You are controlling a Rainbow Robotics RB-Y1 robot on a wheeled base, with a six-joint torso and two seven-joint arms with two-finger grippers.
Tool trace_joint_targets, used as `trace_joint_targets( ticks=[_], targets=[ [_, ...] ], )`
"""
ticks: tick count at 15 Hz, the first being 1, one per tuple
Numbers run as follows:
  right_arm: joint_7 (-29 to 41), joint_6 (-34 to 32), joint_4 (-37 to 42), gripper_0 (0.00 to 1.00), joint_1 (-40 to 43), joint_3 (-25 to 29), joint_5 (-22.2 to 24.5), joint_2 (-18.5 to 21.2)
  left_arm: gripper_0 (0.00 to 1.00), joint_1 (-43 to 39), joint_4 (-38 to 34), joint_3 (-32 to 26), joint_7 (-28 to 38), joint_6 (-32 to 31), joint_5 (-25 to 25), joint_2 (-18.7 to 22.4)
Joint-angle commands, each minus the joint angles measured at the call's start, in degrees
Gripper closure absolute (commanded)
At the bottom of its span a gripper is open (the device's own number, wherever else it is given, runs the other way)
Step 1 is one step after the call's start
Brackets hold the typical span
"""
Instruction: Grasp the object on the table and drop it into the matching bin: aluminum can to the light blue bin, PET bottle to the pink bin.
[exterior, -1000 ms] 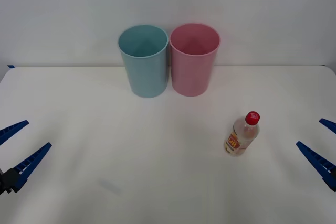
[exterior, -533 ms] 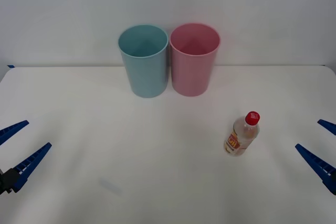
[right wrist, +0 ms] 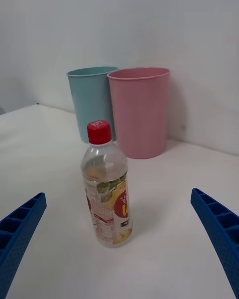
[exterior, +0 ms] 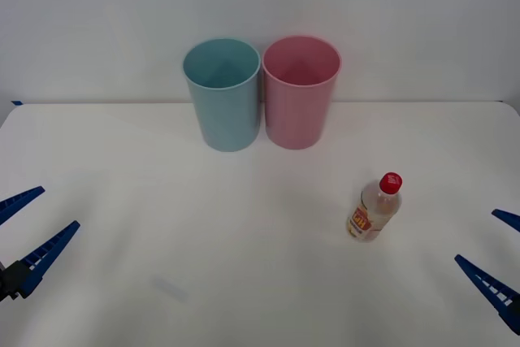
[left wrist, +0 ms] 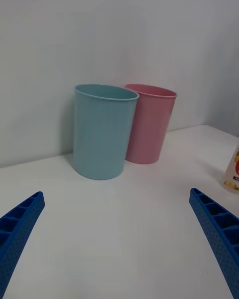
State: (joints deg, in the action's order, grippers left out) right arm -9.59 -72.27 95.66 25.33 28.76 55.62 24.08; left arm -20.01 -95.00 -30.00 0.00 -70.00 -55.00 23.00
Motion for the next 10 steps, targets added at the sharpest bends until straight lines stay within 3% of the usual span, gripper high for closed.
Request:
trace_joint_targets(
  ticks=[1, 10],
  targets=[
    [-3.51, 0.81, -0.56, 0.0, 1.39, -1.25, 0.54, 0.0, 0.0, 0.01, 0.0, 0.0, 0.0, 0.0, 0.0, 0.0],
    [-11.68, 2.13, -10.75, 0.0, -4.32, -8.89, 1.15, -0.09, 0.0, 0.01, 0.0, 0.0, 0.0, 0.0, 0.0, 0.0]
  ],
)
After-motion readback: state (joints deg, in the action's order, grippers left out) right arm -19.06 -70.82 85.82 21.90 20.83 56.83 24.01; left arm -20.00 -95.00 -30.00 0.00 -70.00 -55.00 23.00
